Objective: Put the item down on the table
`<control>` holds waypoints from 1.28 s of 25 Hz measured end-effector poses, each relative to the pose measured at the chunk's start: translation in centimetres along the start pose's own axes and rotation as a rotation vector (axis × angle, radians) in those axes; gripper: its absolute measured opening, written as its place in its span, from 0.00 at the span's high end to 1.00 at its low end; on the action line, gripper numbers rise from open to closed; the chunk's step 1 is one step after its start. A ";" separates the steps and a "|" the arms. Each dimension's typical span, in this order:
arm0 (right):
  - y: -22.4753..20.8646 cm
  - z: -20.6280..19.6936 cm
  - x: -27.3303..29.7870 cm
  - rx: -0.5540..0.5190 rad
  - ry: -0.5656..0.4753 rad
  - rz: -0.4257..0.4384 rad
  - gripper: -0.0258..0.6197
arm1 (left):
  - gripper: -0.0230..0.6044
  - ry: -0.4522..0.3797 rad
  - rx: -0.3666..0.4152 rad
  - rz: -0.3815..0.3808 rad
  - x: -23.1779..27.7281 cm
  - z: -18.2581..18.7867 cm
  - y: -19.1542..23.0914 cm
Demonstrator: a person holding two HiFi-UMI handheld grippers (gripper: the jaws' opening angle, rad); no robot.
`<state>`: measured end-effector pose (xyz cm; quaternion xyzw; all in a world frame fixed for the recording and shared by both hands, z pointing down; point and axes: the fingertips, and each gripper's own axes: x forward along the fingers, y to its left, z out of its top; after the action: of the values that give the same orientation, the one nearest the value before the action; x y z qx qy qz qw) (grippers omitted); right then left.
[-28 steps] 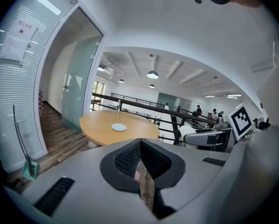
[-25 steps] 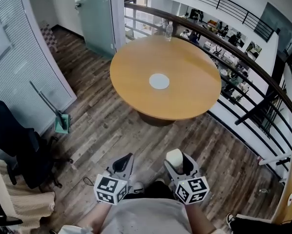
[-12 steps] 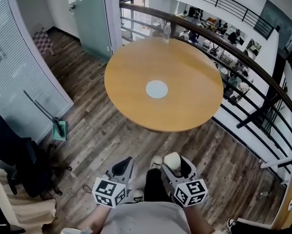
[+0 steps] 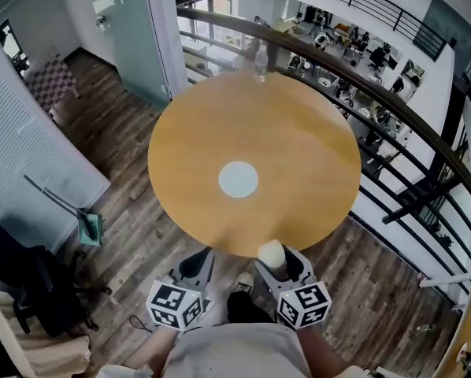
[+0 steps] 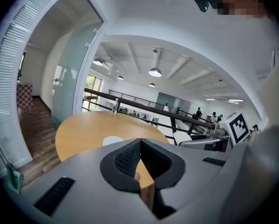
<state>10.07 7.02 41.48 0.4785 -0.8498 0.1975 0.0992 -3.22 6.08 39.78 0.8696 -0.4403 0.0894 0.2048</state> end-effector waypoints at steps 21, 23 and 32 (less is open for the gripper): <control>-8.0 4.1 7.8 0.009 0.084 -0.027 0.47 | 0.93 0.045 0.017 0.022 10.9 5.4 4.3; -8.3 4.6 8.5 0.013 0.085 -0.041 0.47 | 0.93 0.053 0.027 0.012 11.4 5.6 4.9; -9.6 6.0 13.1 0.005 0.112 -0.062 0.47 | 0.93 0.087 0.043 -0.012 14.1 6.6 8.2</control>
<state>11.49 -10.17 43.10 0.4930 -0.8273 0.2229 0.1513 -1.57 -11.39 40.79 0.8717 -0.4239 0.1353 0.2053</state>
